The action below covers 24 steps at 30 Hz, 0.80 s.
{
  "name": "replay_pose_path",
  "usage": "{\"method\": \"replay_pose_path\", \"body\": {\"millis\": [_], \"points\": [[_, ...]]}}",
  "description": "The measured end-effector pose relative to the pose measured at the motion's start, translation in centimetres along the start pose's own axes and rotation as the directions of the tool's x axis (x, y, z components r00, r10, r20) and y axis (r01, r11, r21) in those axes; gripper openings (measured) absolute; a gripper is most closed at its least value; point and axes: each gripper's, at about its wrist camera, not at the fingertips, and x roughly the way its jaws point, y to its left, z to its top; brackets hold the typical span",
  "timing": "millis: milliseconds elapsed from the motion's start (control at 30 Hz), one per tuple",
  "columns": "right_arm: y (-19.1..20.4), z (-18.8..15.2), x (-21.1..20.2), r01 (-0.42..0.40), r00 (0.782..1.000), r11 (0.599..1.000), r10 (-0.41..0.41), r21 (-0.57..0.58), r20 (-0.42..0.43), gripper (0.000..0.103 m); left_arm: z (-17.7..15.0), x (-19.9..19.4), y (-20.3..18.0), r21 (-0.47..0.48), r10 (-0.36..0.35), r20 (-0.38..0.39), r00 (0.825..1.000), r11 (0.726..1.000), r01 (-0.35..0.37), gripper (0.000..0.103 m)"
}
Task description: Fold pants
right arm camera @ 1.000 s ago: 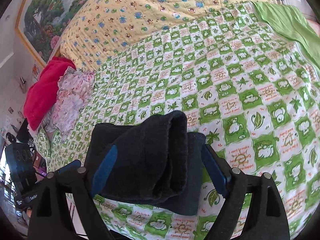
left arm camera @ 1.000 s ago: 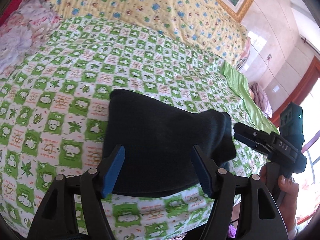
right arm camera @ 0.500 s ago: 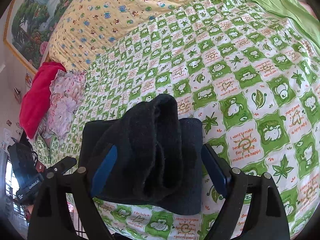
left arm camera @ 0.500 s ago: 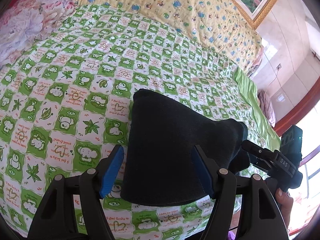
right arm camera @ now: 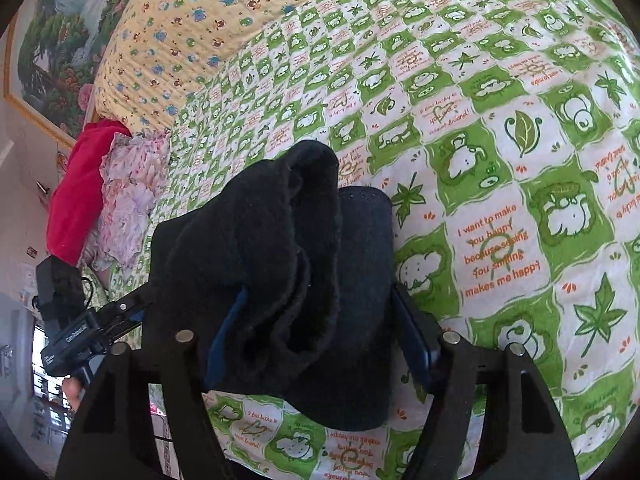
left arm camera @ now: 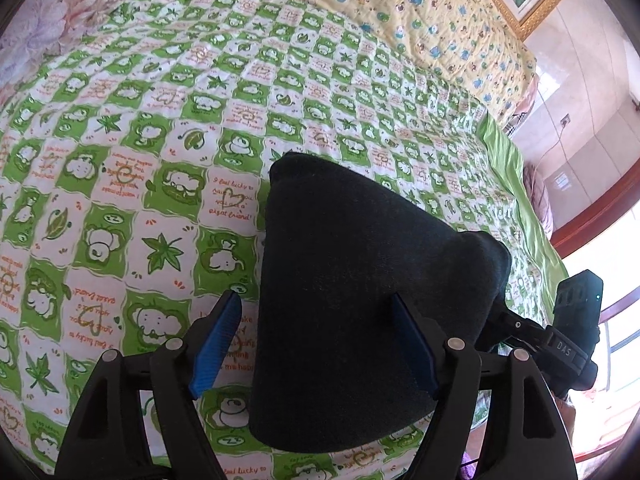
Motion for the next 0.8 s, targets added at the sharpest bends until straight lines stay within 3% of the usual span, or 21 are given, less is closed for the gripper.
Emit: {"method": "replay_pose_path", "body": {"millis": [267,367,433,800], "points": [[-0.4,-0.7,-0.4,-0.034,0.999,0.999,0.035,-0.033,0.028,0.064,-0.1,2.0,0.4,-0.031,-0.010,-0.023,1.000,0.999,0.010,0.081],[-0.3,-0.9,-0.5,-0.028,0.999,0.998,0.031,-0.055,0.042,0.063,-0.1,2.3,-0.2,-0.012,0.000,-0.020,1.000,1.000,-0.001,0.076],[-0.2,-1.0,-0.5,-0.020,0.999,0.997,0.024,-0.070,0.046,0.063,-0.1,2.5,-0.3,-0.009,-0.012,-0.024,1.000,1.000,0.012,0.065],[0.2,-0.7,-0.3,-0.001,0.999,0.993,0.005,-0.115,0.039,0.058,-0.5,2.1,-1.4,0.008,0.026,0.024,0.999,1.000,-0.026,0.049]]}}
